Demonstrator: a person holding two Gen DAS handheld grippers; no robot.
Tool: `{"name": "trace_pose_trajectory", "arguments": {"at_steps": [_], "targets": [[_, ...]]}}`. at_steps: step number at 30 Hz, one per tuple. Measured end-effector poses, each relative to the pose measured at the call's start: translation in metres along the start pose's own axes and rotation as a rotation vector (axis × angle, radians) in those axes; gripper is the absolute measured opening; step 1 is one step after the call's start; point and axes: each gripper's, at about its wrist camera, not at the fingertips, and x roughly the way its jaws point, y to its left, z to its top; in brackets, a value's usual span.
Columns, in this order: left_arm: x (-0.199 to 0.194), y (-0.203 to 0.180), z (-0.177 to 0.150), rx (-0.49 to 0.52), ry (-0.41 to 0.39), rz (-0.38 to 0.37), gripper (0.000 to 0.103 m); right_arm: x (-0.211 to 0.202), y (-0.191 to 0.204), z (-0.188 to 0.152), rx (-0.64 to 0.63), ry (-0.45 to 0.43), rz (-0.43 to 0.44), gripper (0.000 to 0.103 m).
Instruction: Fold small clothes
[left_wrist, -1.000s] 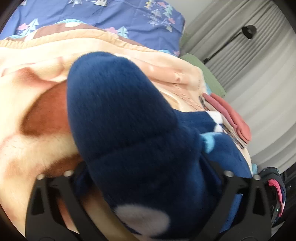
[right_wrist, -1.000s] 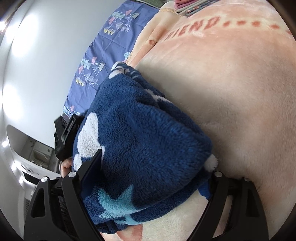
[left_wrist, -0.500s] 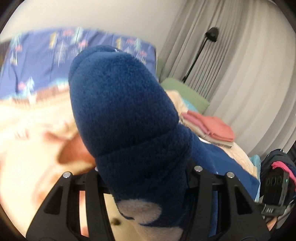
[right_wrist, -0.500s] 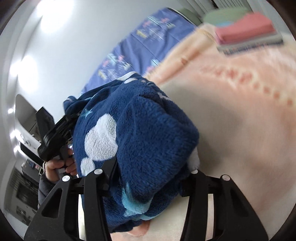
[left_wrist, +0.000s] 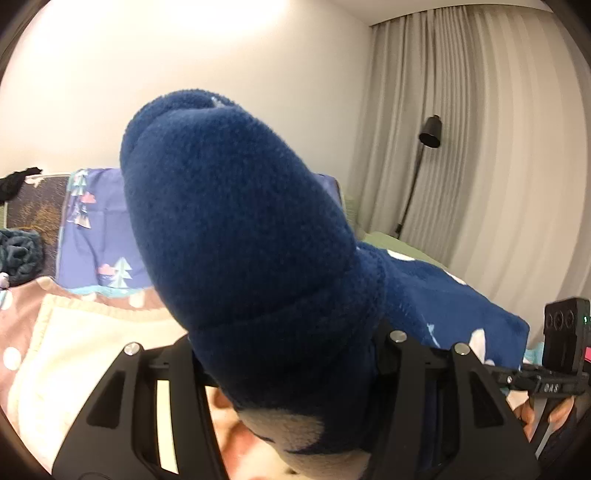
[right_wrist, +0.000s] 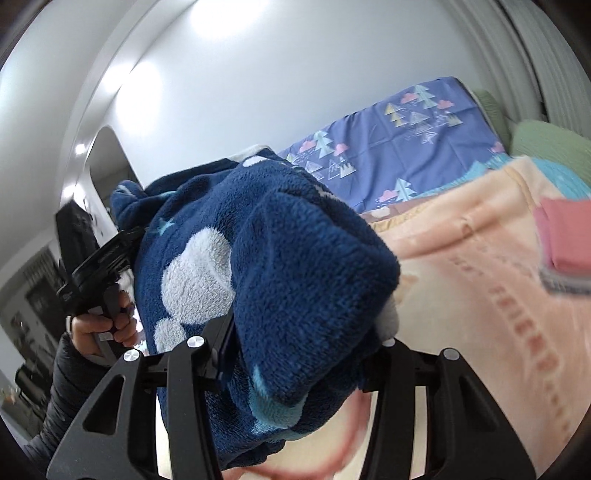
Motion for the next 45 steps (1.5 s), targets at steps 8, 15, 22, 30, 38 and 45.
{"name": "trace_pose_trajectory", "arguments": {"at_steps": [8,15,22,30,38,45], "targets": [[0.038,0.034,0.020,0.020,-0.005,0.100,0.053,0.070,0.004,0.059,-0.082,0.041,-0.009,0.049],[0.087,0.096,0.024,-0.051,0.014,0.189,0.053,0.163,-0.001,0.099,-0.122,0.103,0.005,0.049],[0.136,0.156,0.007,-0.088,0.068,0.292,0.053,0.263,-0.012,0.109,-0.113,0.167,-0.007,0.049],[0.187,0.196,-0.017,-0.118,0.102,0.385,0.054,0.351,-0.021,0.112,-0.158,0.212,-0.077,0.049],[0.266,0.249,-0.142,-0.228,0.487,0.616,0.071,0.441,-0.083,0.043,-0.126,0.378,-0.372,0.095],[0.250,0.251,-0.142,-0.296,0.434,0.561,0.077,0.419,-0.091,0.035,-0.017,0.273,-0.332,0.098]]}}
